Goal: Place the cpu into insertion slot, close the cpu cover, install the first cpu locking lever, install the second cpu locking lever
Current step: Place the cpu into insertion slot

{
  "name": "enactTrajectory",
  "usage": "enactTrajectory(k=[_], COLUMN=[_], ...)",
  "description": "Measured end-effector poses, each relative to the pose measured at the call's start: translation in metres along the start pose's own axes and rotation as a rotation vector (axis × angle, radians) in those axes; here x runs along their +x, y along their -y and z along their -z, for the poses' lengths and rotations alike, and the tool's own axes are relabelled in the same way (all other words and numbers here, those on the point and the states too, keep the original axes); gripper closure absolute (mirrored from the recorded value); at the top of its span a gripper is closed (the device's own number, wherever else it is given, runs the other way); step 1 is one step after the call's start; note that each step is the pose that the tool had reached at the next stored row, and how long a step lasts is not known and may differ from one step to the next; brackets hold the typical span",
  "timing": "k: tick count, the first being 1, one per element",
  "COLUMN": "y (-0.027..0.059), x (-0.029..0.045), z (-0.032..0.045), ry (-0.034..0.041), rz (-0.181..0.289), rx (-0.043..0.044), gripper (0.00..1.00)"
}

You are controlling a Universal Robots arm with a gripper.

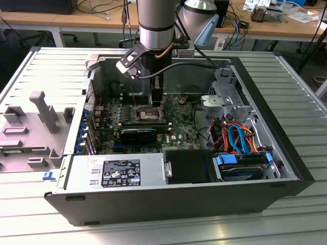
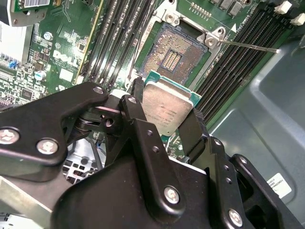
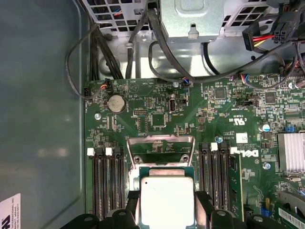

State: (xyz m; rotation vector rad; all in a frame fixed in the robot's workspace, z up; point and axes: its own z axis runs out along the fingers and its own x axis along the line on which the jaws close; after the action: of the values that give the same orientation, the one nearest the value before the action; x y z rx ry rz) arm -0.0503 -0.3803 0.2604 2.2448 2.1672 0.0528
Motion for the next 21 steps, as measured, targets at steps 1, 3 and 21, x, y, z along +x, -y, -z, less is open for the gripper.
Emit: enactTrajectory(k=[1,3,21], y=[0.0000,0.0000,0.0000], x=[0.0000,0.0000,0.0000], z=[0.0000,0.0000,-0.0004], ry=[0.0001,0.0003,0.0022], rz=[-0.002,-0.006,-0.057], rx=[0.0000,-0.0001,-0.0006], gripper=[0.46,0.46,0.46])
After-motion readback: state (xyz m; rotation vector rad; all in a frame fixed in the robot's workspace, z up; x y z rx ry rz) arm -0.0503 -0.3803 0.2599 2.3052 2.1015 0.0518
